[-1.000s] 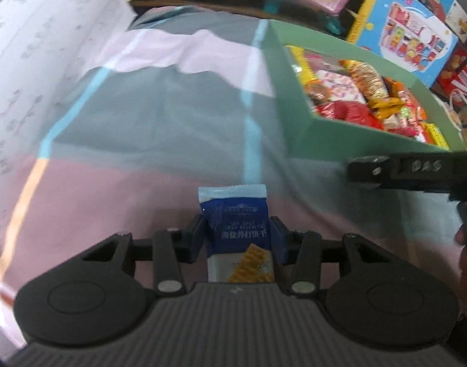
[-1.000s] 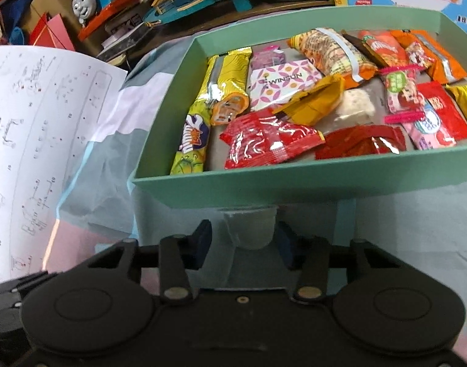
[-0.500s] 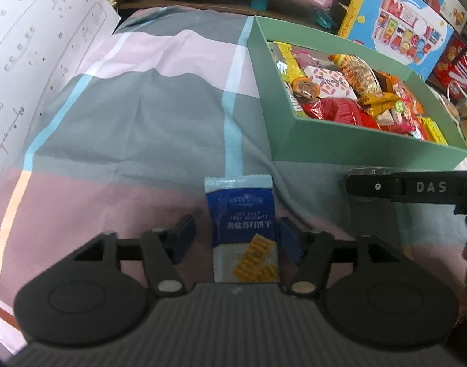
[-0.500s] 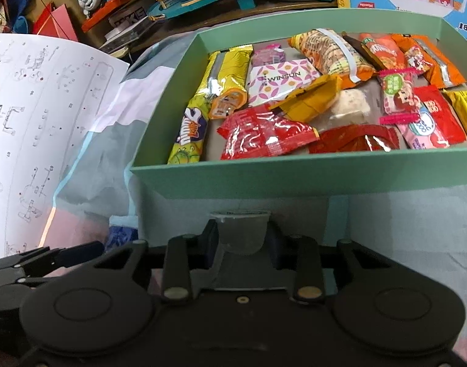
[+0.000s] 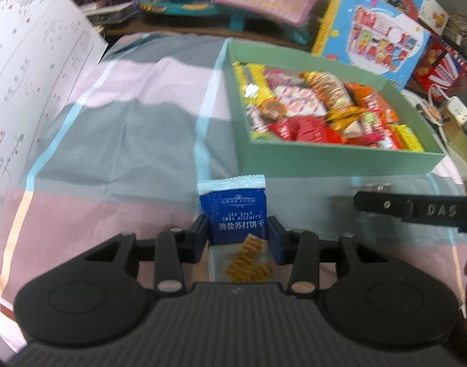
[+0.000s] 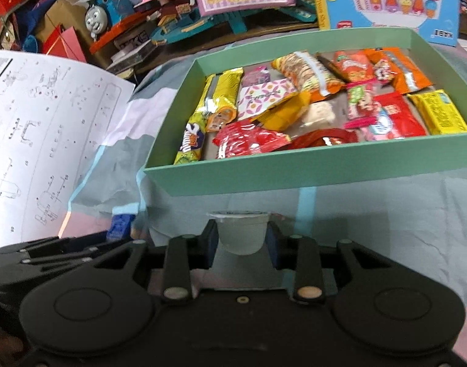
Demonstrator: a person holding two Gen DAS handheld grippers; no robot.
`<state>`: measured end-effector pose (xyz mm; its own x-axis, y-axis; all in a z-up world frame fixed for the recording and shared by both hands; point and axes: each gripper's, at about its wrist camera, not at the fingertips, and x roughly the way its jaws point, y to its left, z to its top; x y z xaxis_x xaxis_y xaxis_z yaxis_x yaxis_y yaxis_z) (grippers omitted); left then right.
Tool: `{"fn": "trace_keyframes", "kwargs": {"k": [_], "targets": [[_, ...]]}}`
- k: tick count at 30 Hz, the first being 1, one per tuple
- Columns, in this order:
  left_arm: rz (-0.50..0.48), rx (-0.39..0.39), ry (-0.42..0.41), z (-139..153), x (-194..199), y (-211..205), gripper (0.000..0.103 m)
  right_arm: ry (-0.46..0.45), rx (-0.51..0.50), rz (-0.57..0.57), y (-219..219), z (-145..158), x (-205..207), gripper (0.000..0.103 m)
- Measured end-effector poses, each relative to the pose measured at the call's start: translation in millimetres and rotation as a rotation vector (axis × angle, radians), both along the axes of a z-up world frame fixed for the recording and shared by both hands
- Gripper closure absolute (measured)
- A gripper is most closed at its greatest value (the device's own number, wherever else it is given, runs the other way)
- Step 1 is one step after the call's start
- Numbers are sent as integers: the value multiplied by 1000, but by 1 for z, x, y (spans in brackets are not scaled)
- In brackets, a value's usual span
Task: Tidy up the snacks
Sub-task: 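Lower the plastic cup and biscuit packet into the green tray and open both grippers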
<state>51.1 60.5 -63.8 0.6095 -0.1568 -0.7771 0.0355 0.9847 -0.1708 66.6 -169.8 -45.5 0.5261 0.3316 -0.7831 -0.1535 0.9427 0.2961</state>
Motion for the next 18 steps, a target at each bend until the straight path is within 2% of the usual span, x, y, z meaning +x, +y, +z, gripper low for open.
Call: {"fn": "trace_keyframes", "kwargs": {"k": [9,18], "targets": [[-64,-22,-46,28,13,-31,62,-52,57,-86,-42,23,-10,71],[-104,-18,-83,43,57,-55,62,-96,87,-188,-92,42,1,70]]}}
